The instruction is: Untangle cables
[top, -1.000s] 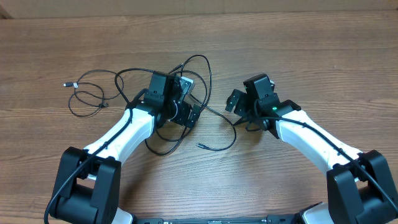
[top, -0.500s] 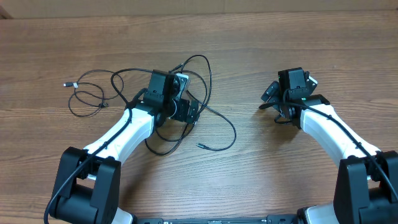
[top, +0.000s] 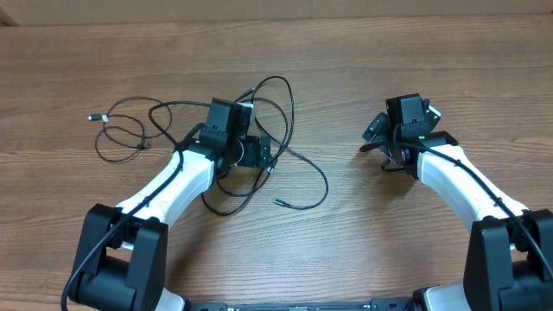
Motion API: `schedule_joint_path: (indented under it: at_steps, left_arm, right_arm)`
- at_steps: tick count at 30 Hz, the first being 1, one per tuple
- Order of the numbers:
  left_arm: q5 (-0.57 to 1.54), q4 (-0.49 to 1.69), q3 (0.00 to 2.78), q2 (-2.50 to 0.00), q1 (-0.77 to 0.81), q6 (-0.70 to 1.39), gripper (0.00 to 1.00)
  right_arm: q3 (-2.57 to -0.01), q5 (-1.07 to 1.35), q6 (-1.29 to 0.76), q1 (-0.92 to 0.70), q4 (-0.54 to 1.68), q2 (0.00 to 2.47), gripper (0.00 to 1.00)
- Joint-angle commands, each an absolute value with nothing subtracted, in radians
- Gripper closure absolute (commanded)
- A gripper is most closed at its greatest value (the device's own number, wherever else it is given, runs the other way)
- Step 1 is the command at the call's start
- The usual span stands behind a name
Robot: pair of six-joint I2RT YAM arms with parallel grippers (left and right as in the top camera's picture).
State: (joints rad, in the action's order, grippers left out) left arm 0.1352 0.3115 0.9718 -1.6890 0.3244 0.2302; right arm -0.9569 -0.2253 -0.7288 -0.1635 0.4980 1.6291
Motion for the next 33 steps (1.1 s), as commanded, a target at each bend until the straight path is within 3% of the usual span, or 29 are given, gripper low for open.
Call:
schedule_joint_path:
  at_steps: [1,2,4,5,7,8,13,14,17,21,24,26,33]
  left_arm:
    - [0.052,0.287,0.988,-1.689,0.315,0.505,0.2]
    - [0.044,0.279,0.988,-1.69,0.315,0.557,0.23]
    - [0.04,0.246,0.988,-1.697,0.315,0.639,0.43]
    - [0.036,0.234,0.988,-1.7,0.315,0.649,0.54]
    - [0.006,0.223,0.988,-1.704,0.315,0.67,0.93]
    - [-0.013,0.222,0.988,-1.706,0.315,0.682,0.96]
    - [-0.04,0.204,0.988,-1.707,0.315,0.681,0.93]
    - [-0.039,0.186,0.988,-1.707,0.315,0.681,0.69]
    - [-0.029,0.151,0.988,-1.707,0.315,0.681,0.61]
    - [-0.03,0.148,0.988,-1.713,0.315,0.681,0.67]
    - [-0.033,0.137,0.988,-1.717,0.315,0.68,0.79]
    - [-0.033,0.13,0.988,-1.722,0.315,0.681,0.94]
    - [-0.033,0.104,0.988,-1.763,0.345,0.681,0.95]
  right_arm:
    - [-0.955,-0.242,-0.73,-0.162,0.495,1.634,0.0]
    - [-0.955,-0.242,-0.73,-0.162,0.495,1.634,0.0]
    - [-0.955,-0.242,-0.73,-0.162,0.495,1.634,0.0]
    - [-0.955,-0.242,-0.73,-0.162,0.495,1.634,0.0]
    - [-0.955,-0.242,-0.73,-0.162,0.495,1.634,0.0]
    - [-0.955,-0.242,-0.73,-0.162,0.495,1.634,0.0]
    - [-0.955,-0.242,-0.73,-0.162,0.495,1.634,0.0]
    - [-0.955,-0.242,-0.73,-0.162,0.495,1.634,0.0]
    - [-0.955,-0.242,-0.73,-0.162,0.495,1.634,0.0]
    - [-0.955,-0.242,-0.73,-0.162,0.495,1.634,0.0]
    - [-0.955,-0.242,-0.73,-0.162,0.495,1.634,0.0]
    - [-0.955,-0.242,-0.73,-0.162,0.495,1.634,0.0]
    - [-0.955,-0.242,-0.73,-0.162,0.495,1.634,0.0]
